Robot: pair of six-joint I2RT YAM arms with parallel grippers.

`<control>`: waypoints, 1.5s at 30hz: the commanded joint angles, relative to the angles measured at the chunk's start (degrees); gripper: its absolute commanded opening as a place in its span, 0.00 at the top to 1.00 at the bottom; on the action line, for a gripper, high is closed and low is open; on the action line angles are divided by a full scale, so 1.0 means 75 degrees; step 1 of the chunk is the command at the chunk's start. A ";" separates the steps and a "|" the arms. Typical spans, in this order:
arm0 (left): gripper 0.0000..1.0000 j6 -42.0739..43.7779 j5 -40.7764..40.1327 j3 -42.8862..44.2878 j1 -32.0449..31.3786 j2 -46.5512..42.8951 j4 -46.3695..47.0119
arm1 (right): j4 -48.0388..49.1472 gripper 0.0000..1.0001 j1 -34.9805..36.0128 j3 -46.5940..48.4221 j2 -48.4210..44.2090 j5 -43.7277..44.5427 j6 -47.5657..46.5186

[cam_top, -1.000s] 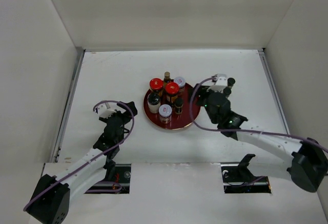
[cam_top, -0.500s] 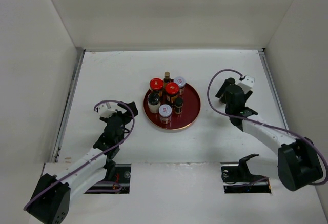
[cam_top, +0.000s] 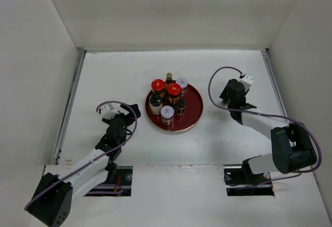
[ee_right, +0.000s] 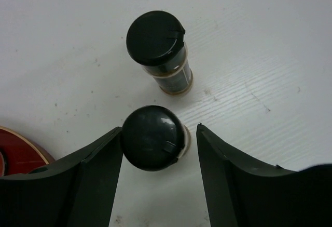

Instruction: Organize the condiment bottles

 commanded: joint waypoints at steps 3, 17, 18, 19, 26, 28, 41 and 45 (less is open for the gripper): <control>0.05 -0.0116 0.0199 0.0018 0.0043 0.0060 0.0413 | 0.0900 0.51 -0.0023 0.0441 0.0257 -0.0037 -0.0228; 0.05 -0.0210 0.0246 0.0064 0.0008 0.0469 0.0658 | 0.0020 0.59 0.2226 -0.0122 -0.2276 0.0409 -0.0228; 0.05 -0.0187 0.0246 0.0076 -0.0003 0.0551 0.0729 | 0.0207 0.59 0.2285 -0.0075 -0.2078 0.0362 -0.0240; 0.05 -0.0175 0.0257 0.0076 -0.0004 0.0587 0.0741 | 0.0348 0.59 0.2320 0.0041 -0.1832 0.0281 -0.0251; 0.05 -0.0116 0.0316 -0.0017 0.0078 0.0248 0.0659 | 0.1286 0.59 0.2742 0.1002 0.0160 -0.0013 -0.0555; 0.05 -0.0116 0.0281 -0.0041 0.0090 0.0166 0.0636 | 0.1392 0.59 0.2789 0.1213 0.0548 -0.0048 -0.0685; 0.05 -0.0116 0.0293 0.0018 0.0067 0.0435 0.0706 | 0.1685 0.48 0.3035 0.1847 0.2119 -0.0025 -0.0756; 0.05 -0.0140 0.0328 0.0018 0.0079 0.0447 0.0706 | 0.1685 0.29 0.3082 0.1789 0.2003 -0.0002 -0.0755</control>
